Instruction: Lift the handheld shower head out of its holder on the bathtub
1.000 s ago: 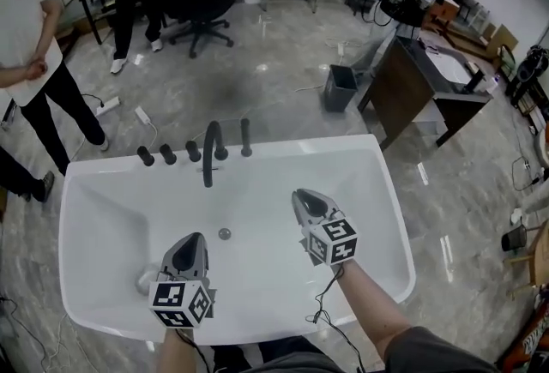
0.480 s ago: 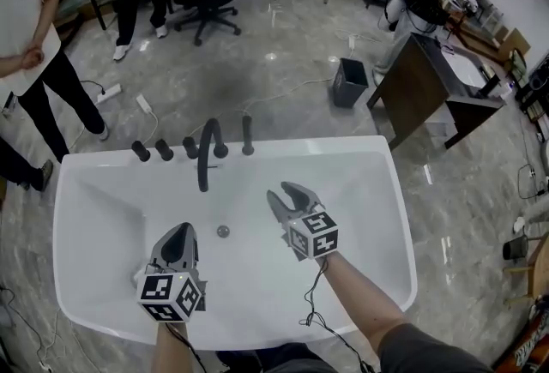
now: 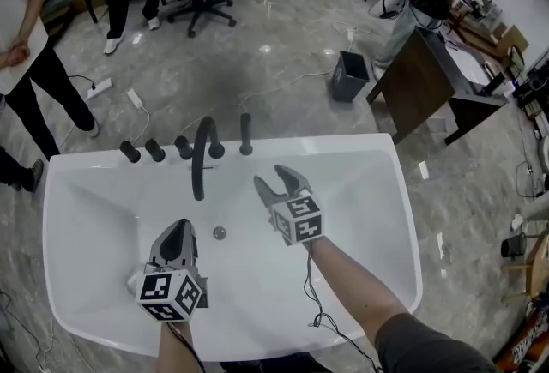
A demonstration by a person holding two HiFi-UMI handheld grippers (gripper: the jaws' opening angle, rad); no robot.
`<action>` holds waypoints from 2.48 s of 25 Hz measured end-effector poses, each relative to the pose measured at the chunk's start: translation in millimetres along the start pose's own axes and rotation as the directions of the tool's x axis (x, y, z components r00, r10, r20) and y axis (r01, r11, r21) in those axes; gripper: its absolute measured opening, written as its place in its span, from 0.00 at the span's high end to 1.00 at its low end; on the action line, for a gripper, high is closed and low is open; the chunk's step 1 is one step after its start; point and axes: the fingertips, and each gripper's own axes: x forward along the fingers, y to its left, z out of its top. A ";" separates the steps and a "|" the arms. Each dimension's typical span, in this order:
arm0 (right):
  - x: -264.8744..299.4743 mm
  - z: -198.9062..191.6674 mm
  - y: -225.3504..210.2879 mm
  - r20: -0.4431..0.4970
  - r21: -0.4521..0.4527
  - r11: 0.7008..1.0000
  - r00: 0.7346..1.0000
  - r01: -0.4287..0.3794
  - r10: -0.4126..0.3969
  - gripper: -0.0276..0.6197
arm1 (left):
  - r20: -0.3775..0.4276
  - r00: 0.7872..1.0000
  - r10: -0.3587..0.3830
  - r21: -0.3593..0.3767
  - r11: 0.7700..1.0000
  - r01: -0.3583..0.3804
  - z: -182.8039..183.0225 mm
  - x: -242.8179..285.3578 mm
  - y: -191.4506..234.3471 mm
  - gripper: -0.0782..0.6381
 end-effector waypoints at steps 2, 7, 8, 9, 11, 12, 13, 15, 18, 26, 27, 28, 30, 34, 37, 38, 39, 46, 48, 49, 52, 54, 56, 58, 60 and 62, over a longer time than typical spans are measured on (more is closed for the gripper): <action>13.9 -4.4 -8.1 -0.004 0.001 1.000 1.000 0.018 -0.018 0.62 | 0.010 1.000 0.009 -0.007 1.000 -0.009 -0.9 7.8 3.4 0.87; 40.9 -8.6 -35.2 0.050 0.004 0.993 0.991 0.122 -0.122 0.62 | 0.010 1.000 0.017 -0.005 1.000 -0.017 -7.2 24.3 10.7 0.87; 45.1 -10.3 -38.3 0.056 -0.008 0.991 0.989 0.137 -0.137 0.62 | 0.006 1.000 0.018 0.000 1.000 -0.018 -9.2 26.8 12.1 0.87; 49.1 -12.1 -40.4 0.058 -0.009 0.989 0.988 0.145 -0.144 0.62 | 0.002 1.000 0.019 0.003 1.000 -0.019 -11.1 29.1 13.6 0.87; 57.5 -14.1 -44.3 0.058 0.006 0.989 0.987 0.147 -0.147 0.62 | -0.001 1.000 0.023 0.004 1.000 -0.023 -13.9 33.9 16.4 0.87; 61.8 -13.9 -46.2 0.059 0.012 0.989 0.988 0.144 -0.145 0.62 | -0.002 1.000 0.024 0.003 1.000 -0.024 -14.9 35.9 17.3 0.87; 66.0 -12.8 -47.7 0.061 0.013 0.990 0.988 0.141 -0.141 0.62 | -0.002 1.000 0.025 0.003 1.000 -0.025 -15.7 37.5 17.7 0.87; 74.6 -9.1 -49.4 0.073 -0.004 0.992 0.989 0.130 -0.129 0.62 | 0.002 1.000 0.023 0.002 1.000 -0.023 -16.8 40.2 17.7 0.87; 87.9 -6.6 -47.3 0.084 -0.046 0.993 0.991 0.108 -0.104 0.62 | 0.007 1.000 0.024 0.001 1.000 -0.024 -18.6 43.2 18.1 0.87; 135.4 -13.9 -43.5 0.028 -0.058 0.997 0.998 0.050 -0.048 0.62 | 0.013 0.999 0.034 0.005 0.999 -0.034 -19.5 51.1 24.2 0.87; 139.5 -14.3 -45.9 0.026 -0.051 0.997 0.998 0.056 -0.055 0.62 | 0.015 0.999 0.032 0.007 0.999 -0.032 -19.3 51.8 23.8 0.87; 143.3 -14.6 -48.7 0.026 -0.046 0.997 0.998 0.066 -0.065 0.62 | 0.017 0.999 0.031 0.009 0.999 -0.031 -19.3 52.5 23.7 0.87; 150.6 -14.4 -53.6 0.027 -0.037 0.996 0.996 0.082 -0.081 0.62 | 0.017 0.999 0.032 0.010 0.999 -0.032 -20.1 53.9 24.4 0.87; 165.2 -12.6 -55.6 0.032 -0.033 0.996 0.996 0.080 -0.079 0.62 | 0.002 0.999 0.042 0.010 0.999 -0.042 -26.7 53.5 29.0 0.87; 173.0 -12.8 -58.6 0.033 -0.031 0.996 0.996 0.083 -0.082 0.62 | -0.009 0.999 0.049 0.011 0.999 -0.049 -32.6 51.9 33.9 0.87; 174.8 -12.8 -59.7 0.031 -0.027 0.996 0.996 0.084 -0.083 0.62 | -0.011 0.999 0.050 0.010 0.999 -0.050 -33.9 51.3 35.2 0.87; 176.0 -12.5 -60.9 0.029 -0.021 0.996 0.996 0.085 -0.085 0.63 | -0.013 0.999 0.051 0.009 0.999 -0.051 -35.0 50.6 36.4 0.87; 188.3 -9.3 -56.6 0.010 -0.029 0.998 0.998 0.061 -0.060 0.73 | -0.019 0.998 0.059 -0.008 0.998 -0.059 -35.7 48.6 47.9 0.87; 191.0 -6.7 -56.1 0.004 -0.029 0.998 0.998 0.063 -0.063 0.73 | -0.021 0.998 0.060 -0.010 0.998 -0.060 -34.9 50.0 51.0 0.87; 191.2 -6.3 -56.0 0.002 -0.035 0.997 0.998 0.064 -0.064 0.74 | -0.022 0.998 0.062 -0.011 0.998 -0.062 -35.4 50.2 52.0 0.87; 188.0 -8.2 -55.3 -0.009 -0.042 0.997 0.997 0.070 -0.070 0.74 | -0.030 0.998 0.061 -0.010 0.998 -0.061 -38.3 48.1 51.8 0.87; 184.9 -9.6 -54.1 -0.021 -0.052 0.996 0.997 0.072 -0.073 0.74 | -0.029 0.998 0.059 -0.008 0.998 -0.059 -38.3 45.2 50.2 0.87; 181.2 -11.5 -52.7 -0.034 -0.075 0.995 0.997 0.067 -0.069 0.74 | -0.023 0.998 0.059 -0.011 0.998 -0.059 -37.8 42.9 48.1 0.87; 175.7 -13.5 -51.5 -0.037 -0.097 0.994 0.997 0.058 -0.061 0.74 | -0.017 0.998 0.059 -0.013 0.998 -0.059 -39.4 41.7 45.2 0.87; 167.0 -12.7 -49.2 -0.026 -0.108 0.993 0.998 0.053 -0.056 0.74 | -0.013 0.998 0.059 -0.013 0.998 -0.059 -42.0 38.7 42.7 0.87; 154.5 -7.6 -44.7 -0.013 -0.118 0.992 0.999 0.050 -0.052 0.74 | -0.009 0.998 0.057 -0.016 0.998 -0.058 -42.0 31.7 39.9 0.87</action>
